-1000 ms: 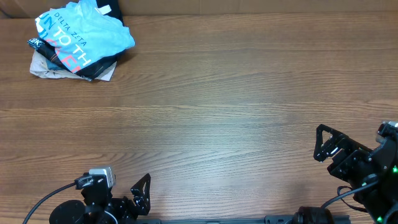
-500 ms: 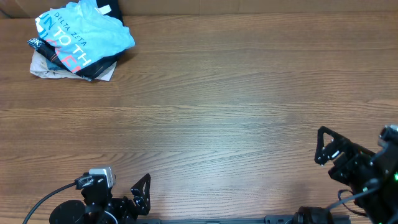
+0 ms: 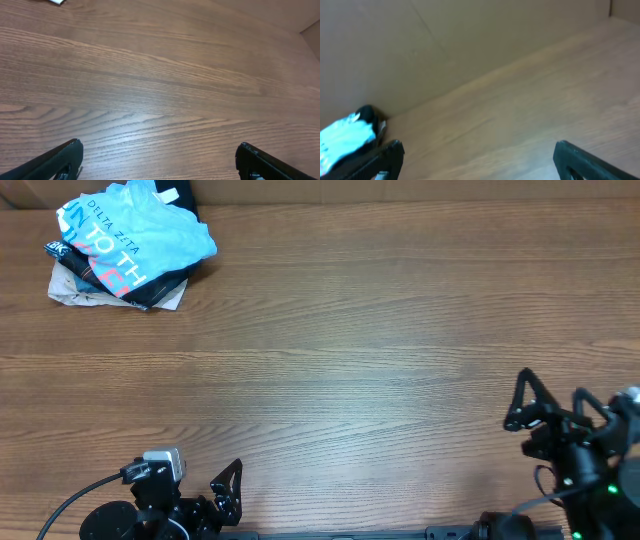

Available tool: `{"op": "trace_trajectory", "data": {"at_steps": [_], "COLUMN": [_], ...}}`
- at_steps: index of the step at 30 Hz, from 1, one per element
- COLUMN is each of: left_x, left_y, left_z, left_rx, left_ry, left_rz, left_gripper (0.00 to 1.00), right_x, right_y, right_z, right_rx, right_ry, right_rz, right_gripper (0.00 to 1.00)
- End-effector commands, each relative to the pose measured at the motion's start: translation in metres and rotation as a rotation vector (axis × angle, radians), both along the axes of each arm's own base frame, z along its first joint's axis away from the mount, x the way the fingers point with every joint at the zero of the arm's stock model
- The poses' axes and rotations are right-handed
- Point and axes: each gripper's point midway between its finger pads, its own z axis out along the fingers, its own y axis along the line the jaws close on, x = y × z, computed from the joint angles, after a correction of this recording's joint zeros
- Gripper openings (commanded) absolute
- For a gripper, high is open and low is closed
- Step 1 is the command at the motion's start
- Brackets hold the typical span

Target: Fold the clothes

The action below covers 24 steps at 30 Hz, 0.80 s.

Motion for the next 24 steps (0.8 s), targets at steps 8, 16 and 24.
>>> {"op": "trace_trajectory", "data": {"at_steps": [8,16,24], "left_x": [0.000,0.000,0.000], "left_y": [0.002,0.002,0.002], "left_z": [-0.002,-0.002,-0.002], "left_rx": [-0.008,-0.008,-0.008], "left_ry": [0.006,0.006,0.006], "left_rz": [0.017,0.017,0.017], "left_gripper": [1.00,1.00,1.00], "right_x": [0.027,0.037,0.036], "right_y": [-0.001,0.002,0.013], "right_z": [-0.049,-0.067,-0.084], "right_rx": [-0.032,-0.024,-0.030], "right_ry": [-0.227,-0.378,-0.411], "right_rz": [0.010,0.024,0.069], "right_gripper": [1.00,1.00,1.00]}}
